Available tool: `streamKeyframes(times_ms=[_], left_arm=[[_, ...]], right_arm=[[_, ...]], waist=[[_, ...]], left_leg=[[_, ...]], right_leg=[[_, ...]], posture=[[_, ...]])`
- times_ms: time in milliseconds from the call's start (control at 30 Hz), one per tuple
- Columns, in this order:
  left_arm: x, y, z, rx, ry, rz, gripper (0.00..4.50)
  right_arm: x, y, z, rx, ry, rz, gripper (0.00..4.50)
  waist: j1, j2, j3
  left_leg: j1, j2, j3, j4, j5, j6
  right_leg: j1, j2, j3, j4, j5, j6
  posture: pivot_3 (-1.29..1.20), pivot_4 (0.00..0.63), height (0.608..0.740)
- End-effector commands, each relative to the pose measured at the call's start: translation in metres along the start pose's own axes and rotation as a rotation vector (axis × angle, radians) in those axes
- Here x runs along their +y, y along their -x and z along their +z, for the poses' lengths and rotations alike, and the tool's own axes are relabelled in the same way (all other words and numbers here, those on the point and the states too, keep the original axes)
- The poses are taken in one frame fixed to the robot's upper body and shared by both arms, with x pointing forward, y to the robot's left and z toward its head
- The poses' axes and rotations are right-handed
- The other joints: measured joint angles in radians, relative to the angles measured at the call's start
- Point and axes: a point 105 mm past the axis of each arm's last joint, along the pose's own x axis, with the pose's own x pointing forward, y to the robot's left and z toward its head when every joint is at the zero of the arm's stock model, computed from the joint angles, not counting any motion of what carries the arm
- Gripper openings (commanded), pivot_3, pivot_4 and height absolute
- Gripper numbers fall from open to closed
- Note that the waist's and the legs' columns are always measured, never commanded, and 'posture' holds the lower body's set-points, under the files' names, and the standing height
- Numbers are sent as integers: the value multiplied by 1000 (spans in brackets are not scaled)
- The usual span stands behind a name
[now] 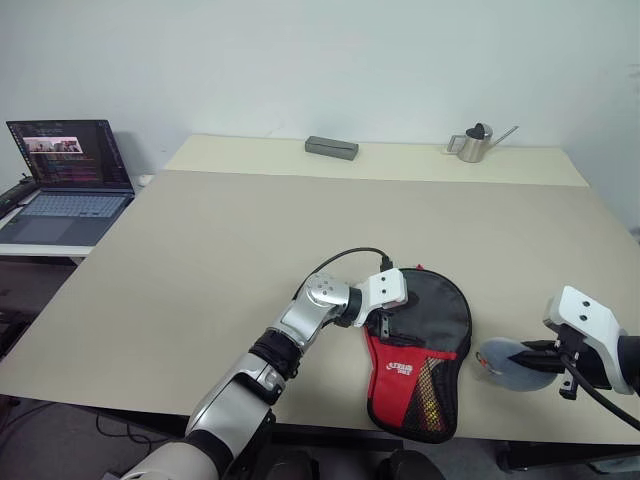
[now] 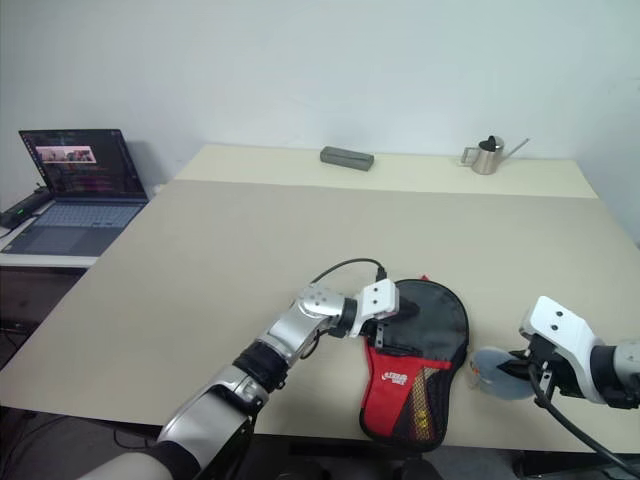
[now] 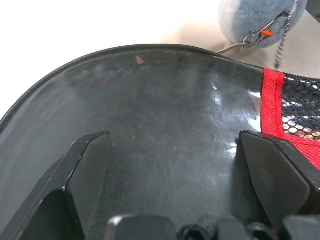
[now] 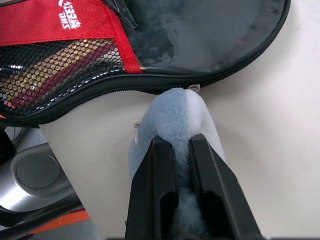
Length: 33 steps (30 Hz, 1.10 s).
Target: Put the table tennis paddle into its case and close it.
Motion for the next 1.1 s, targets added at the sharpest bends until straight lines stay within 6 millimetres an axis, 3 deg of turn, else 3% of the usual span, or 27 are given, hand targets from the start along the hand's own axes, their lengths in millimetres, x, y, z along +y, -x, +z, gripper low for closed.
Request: streamKeyframes(times_ms=[33, 367, 800, 1100], left_arm=[[-38, -4, -68, 260, 98, -132, 4500], [-41, -7, -71, 282, 84, -154, 4500], [-43, -11, -71, 284, 87, -163, 4500], [-43, -11, -72, 287, 86, -159, 4500]], right_arm=[[6, 7, 7, -14, 39, 18, 17], [52, 16, -2, -9, -8, 183, 17], [108, 2, -10, -13, -32, 381, 17], [120, 11, -3, -46, -43, 453, 17]], waist=[[0, -1, -1], [5, -5, -5], [16, -10, -10], [15, -14, -12]], left_leg=[[0, 0, 0, 0, 0, 0], [1, 0, -1, 0, 0, 0], [1, 0, -1, -1, -1, -2], [4, 2, -1, -1, -2, -3]], right_leg=[[0, 0, 0, 0, 0, 0], [2, 0, -1, -1, 0, 0], [2, 0, -1, -2, -1, 1], [6, 1, -1, -3, -2, 1]], posture=[[0, 150, 740], [0, 150, 740], [0, 150, 740], [0, 150, 740]])
